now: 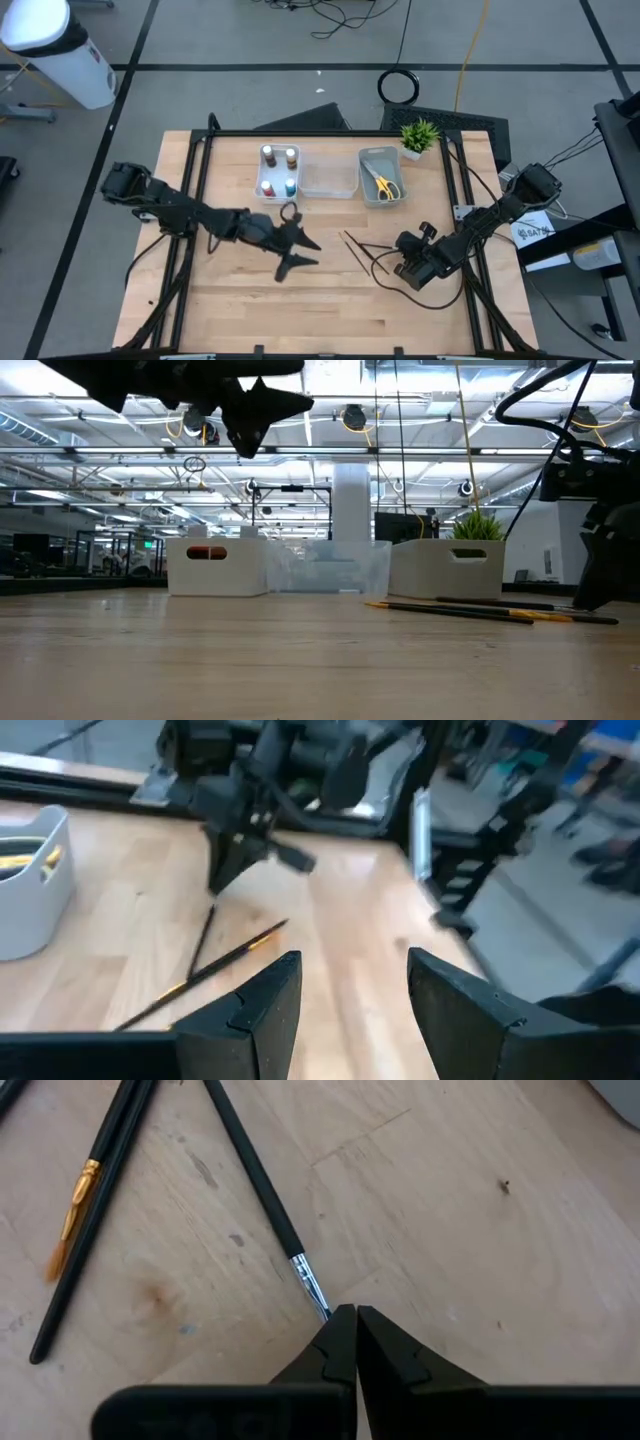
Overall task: Pick & Place Paint Supplies
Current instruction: Put the silver paint brush in the transparent bin
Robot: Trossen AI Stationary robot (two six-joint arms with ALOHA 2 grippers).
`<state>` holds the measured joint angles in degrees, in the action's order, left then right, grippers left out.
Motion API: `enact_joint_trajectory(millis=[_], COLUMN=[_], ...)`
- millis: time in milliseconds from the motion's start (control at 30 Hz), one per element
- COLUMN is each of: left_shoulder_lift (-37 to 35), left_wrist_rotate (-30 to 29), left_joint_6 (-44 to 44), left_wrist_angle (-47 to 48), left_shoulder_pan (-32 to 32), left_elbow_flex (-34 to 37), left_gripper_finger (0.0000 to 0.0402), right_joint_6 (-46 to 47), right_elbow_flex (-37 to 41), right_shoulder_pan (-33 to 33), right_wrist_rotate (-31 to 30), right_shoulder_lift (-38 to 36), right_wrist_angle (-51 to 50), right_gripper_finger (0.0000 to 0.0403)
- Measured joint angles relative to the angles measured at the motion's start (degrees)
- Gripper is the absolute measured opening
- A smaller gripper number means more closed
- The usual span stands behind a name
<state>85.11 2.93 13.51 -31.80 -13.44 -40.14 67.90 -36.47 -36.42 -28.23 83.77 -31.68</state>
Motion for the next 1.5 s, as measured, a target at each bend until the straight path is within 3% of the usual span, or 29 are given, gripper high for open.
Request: enact_joint_trajectory(millis=[100,267,500,700,1100,1500], left_shoulder_lift=[3.47,10.95,24.50,32.96,41.31,41.83], left_wrist_rotate=[-4.14,-4.43,-9.01,-11.12,-11.43,-7.25], left_joint_6=[-2.63,-5.86,-12.44,-12.87,-12.33,-11.29], left_wrist_angle=[1.08,6.54,11.52,12.21,9.48,9.51], left_shoulder_pan=[-2.07,-2.59,-1.26,1.14,5.68,6.55], left_elbow_flex=[-2.43,-11.78,-24.13,-31.31,-35.52,-35.52], left_gripper_finger=[0.0191,0.0191,0.0191,0.0191,0.0191,0.0191], right_joint_6=[0.00,0.00,0.00,0.00,-0.20,-0.65], right_elbow_flex=[0.00,0.00,0.00,0.00,0.02,0.02], right_shoulder_pan=[0.00,0.00,0.00,0.02,0.02,0.20], right_wrist_rotate=[0.00,0.00,0.40,1.07,1.09,1.09], right_shoulder_lift=[0.00,0.00,0.00,0.00,0.02,0.02], right_wrist_angle=[0.13,0.17,0.23,0.30,0.63,0.65], right_gripper_finger=[0.0000,0.0000,0.0000,0.0000,0.0000,0.0000])
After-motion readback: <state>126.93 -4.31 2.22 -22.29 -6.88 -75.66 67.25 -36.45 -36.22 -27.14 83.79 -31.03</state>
